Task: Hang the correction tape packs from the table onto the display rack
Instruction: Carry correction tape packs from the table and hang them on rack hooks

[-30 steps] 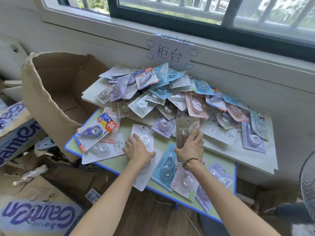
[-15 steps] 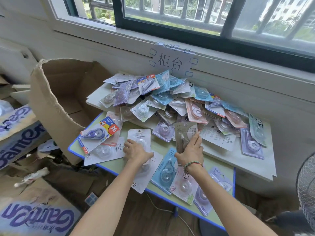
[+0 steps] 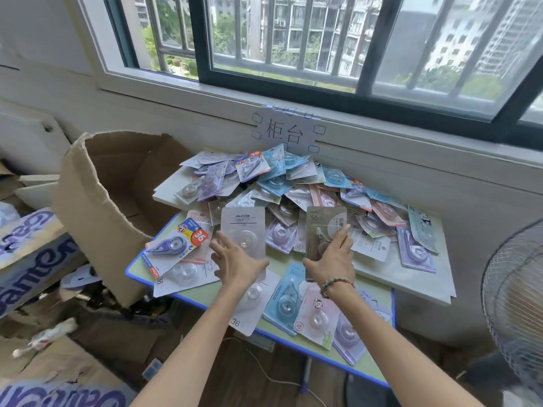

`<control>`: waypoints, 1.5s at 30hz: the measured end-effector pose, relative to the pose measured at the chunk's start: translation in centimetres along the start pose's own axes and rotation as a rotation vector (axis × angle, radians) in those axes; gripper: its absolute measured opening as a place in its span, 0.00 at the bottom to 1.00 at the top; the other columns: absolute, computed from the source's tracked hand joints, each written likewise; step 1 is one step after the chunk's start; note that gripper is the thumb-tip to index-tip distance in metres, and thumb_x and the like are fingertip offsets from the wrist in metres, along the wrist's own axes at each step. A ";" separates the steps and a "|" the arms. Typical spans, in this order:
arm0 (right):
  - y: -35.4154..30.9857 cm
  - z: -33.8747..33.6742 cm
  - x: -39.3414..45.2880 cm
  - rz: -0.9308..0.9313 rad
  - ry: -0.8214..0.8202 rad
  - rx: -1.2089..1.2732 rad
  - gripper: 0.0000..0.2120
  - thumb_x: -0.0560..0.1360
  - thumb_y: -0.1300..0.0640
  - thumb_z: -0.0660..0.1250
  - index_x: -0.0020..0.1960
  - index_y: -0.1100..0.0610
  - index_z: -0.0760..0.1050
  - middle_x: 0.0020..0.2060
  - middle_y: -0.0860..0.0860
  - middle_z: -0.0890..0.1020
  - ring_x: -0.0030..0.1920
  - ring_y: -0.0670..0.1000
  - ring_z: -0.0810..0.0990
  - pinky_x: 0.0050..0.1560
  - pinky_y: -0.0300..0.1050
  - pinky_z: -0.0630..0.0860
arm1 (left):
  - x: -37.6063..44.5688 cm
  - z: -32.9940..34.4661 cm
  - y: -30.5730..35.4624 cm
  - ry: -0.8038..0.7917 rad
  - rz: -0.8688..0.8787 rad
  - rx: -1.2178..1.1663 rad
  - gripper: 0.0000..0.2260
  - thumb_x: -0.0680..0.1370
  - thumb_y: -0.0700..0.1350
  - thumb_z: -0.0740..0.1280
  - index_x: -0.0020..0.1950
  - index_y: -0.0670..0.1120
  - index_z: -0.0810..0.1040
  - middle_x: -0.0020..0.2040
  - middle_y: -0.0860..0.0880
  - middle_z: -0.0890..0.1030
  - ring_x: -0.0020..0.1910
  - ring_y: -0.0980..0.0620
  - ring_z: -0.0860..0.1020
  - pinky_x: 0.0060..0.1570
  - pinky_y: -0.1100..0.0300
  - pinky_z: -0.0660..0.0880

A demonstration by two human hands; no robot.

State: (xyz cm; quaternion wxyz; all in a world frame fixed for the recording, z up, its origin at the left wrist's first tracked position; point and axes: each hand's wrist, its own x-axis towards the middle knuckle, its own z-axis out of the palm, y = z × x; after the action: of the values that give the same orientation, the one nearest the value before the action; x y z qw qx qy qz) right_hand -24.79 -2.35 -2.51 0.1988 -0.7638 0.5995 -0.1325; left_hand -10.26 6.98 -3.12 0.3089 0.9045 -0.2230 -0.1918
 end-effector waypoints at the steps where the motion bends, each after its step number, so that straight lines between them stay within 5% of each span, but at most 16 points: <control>1: 0.1 -0.6 -0.6 0.009 0.028 0.008 0.59 0.68 0.46 0.74 0.75 0.61 0.30 0.74 0.60 0.52 0.70 0.61 0.62 0.65 0.54 0.69 | -0.4 -0.2 0.3 -0.005 0.039 -0.022 0.59 0.64 0.52 0.80 0.77 0.40 0.39 0.71 0.39 0.53 0.69 0.38 0.61 0.64 0.40 0.68; 9: 1.0 -5.7 -10.0 0.135 0.262 0.036 0.57 0.69 0.46 0.73 0.75 0.63 0.32 0.74 0.60 0.51 0.71 0.61 0.58 0.68 0.49 0.61 | -7.0 -2.1 1.0 -0.135 0.431 -0.073 0.59 0.66 0.58 0.76 0.78 0.44 0.35 0.75 0.41 0.55 0.73 0.40 0.59 0.65 0.42 0.64; 15: 3.4 -9.2 -21.5 0.317 0.473 0.046 0.57 0.70 0.45 0.72 0.75 0.62 0.31 0.75 0.60 0.48 0.74 0.59 0.54 0.69 0.50 0.62 | -15.0 -3.9 -1.0 -0.249 0.676 -0.153 0.57 0.66 0.59 0.77 0.78 0.43 0.41 0.75 0.40 0.56 0.73 0.41 0.59 0.67 0.45 0.64; 23: 8.6 -15.1 -38.0 0.650 0.733 -0.025 0.57 0.69 0.43 0.73 0.76 0.64 0.35 0.74 0.62 0.53 0.70 0.62 0.62 0.66 0.51 0.65 | -28.7 -4.3 -0.5 -0.452 0.993 -0.230 0.55 0.64 0.56 0.78 0.79 0.46 0.44 0.69 0.40 0.62 0.66 0.39 0.64 0.62 0.46 0.68; 33: 17.3 -21.7 -63.6 1.081 1.027 -0.085 0.55 0.71 0.44 0.72 0.76 0.62 0.35 0.76 0.60 0.48 0.73 0.60 0.59 0.65 0.49 0.66 | -56.1 -3.9 -2.6 -0.793 1.336 -0.213 0.57 0.66 0.57 0.77 0.78 0.41 0.39 0.71 0.39 0.60 0.69 0.39 0.63 0.62 0.46 0.67; 45: 21.6 -23.9 -101.1 1.500 1.286 -0.253 0.56 0.69 0.47 0.74 0.76 0.61 0.34 0.74 0.57 0.51 0.70 0.59 0.61 0.58 0.50 0.72 | -91.6 -9.3 -17.1 -1.287 1.617 -0.271 0.55 0.64 0.56 0.78 0.77 0.45 0.43 0.68 0.39 0.63 0.66 0.37 0.65 0.60 0.40 0.69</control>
State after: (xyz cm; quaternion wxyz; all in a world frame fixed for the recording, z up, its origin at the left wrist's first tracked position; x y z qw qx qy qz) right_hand -78.80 87.77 12.33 -0.2145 0.0145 0.9305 -0.2965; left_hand -76.62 71.32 11.83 0.2670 0.1700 -0.8615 -0.3970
